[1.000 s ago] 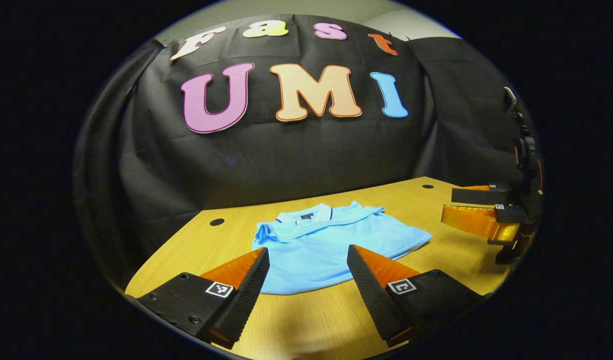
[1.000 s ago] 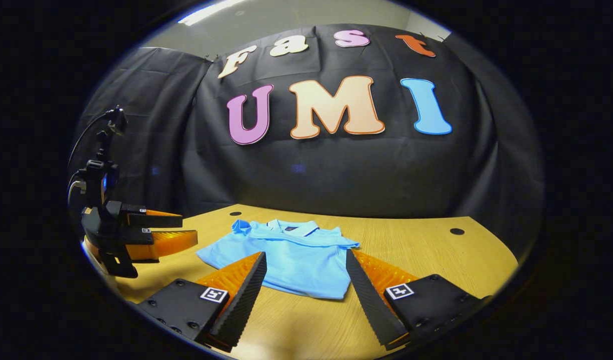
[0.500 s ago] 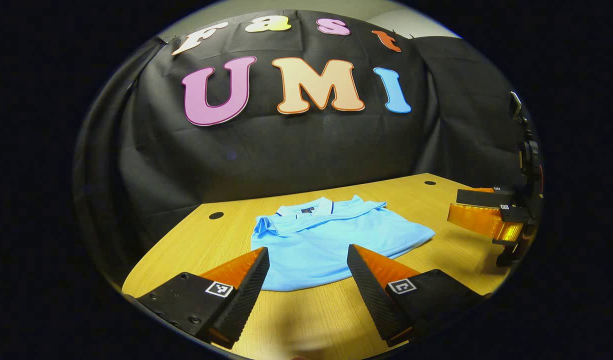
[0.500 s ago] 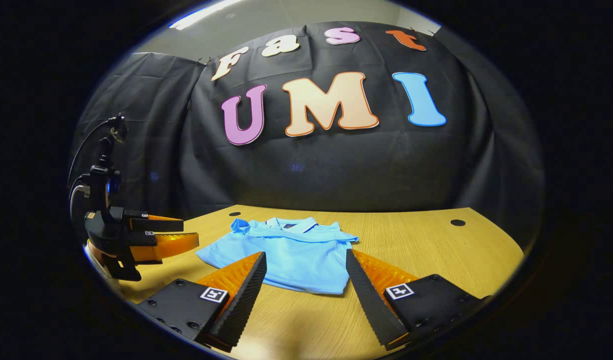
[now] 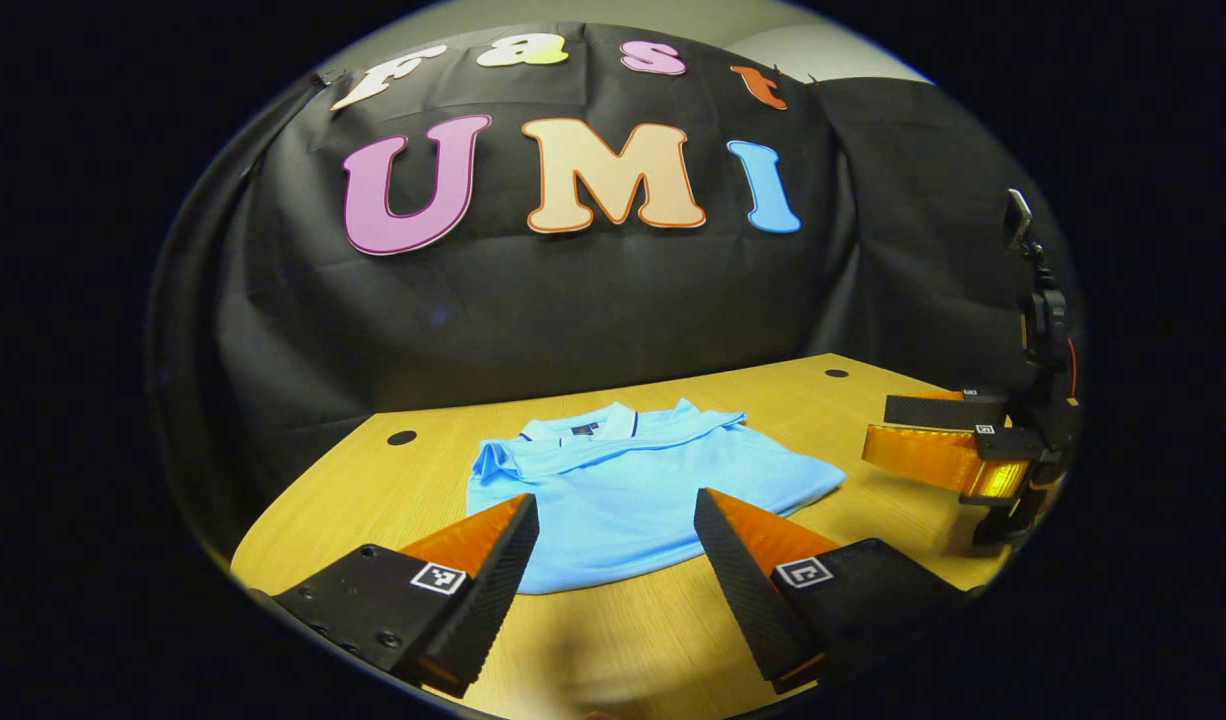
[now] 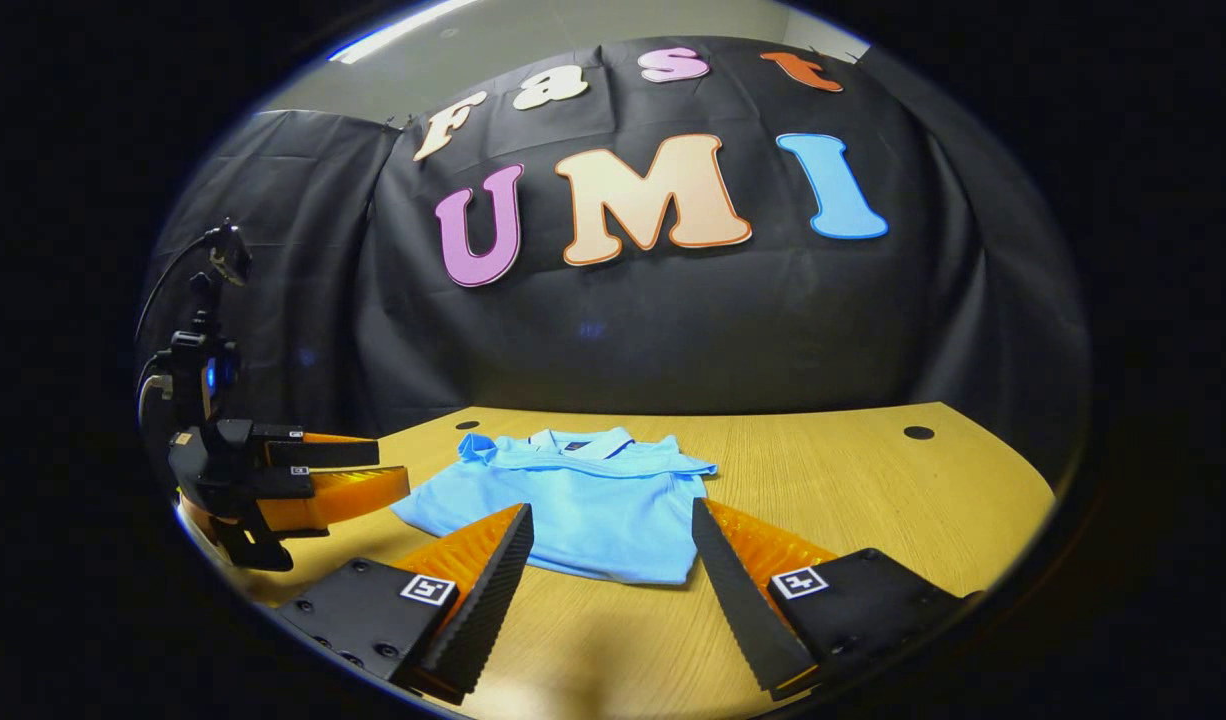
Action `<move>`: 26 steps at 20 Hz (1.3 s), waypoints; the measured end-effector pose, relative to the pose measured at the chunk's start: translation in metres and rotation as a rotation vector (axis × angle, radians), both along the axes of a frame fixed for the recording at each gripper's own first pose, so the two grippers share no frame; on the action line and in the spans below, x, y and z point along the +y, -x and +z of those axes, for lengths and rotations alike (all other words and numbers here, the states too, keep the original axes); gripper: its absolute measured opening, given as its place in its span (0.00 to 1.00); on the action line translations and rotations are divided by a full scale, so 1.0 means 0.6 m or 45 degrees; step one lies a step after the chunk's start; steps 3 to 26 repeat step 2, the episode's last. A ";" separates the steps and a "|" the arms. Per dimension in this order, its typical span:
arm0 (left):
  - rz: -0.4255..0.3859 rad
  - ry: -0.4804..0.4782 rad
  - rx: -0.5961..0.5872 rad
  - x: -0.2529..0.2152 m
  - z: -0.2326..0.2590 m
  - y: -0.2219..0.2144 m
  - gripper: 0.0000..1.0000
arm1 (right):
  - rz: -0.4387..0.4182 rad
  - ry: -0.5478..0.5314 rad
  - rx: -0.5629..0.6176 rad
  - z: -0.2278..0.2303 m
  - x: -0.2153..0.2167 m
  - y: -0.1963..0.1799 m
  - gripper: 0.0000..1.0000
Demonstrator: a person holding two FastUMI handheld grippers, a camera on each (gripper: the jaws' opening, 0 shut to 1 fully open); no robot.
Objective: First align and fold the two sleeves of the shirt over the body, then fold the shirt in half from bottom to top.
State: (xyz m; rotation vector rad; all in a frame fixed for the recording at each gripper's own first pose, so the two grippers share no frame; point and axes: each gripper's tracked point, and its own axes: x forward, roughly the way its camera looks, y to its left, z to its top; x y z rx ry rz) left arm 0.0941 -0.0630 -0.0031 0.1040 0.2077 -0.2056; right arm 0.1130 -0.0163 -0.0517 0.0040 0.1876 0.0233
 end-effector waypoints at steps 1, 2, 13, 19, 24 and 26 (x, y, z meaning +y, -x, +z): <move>-0.003 0.002 0.000 -0.001 0.000 0.000 0.96 | -0.001 0.001 0.005 -0.003 -0.001 -0.001 0.98; -0.003 0.003 0.002 -0.001 -0.001 0.000 0.96 | 0.000 -0.001 0.011 -0.005 -0.002 -0.002 0.98; -0.003 0.003 0.002 -0.001 -0.001 0.000 0.96 | 0.000 -0.001 0.011 -0.005 -0.002 -0.002 0.98; -0.003 0.003 0.002 -0.001 -0.001 0.000 0.96 | 0.000 -0.001 0.011 -0.005 -0.002 -0.002 0.98; -0.003 0.003 0.002 -0.001 -0.001 0.000 0.96 | 0.000 -0.001 0.011 -0.005 -0.002 -0.002 0.98; -0.003 0.003 0.002 -0.001 -0.001 0.000 0.96 | 0.000 -0.001 0.011 -0.005 -0.002 -0.002 0.98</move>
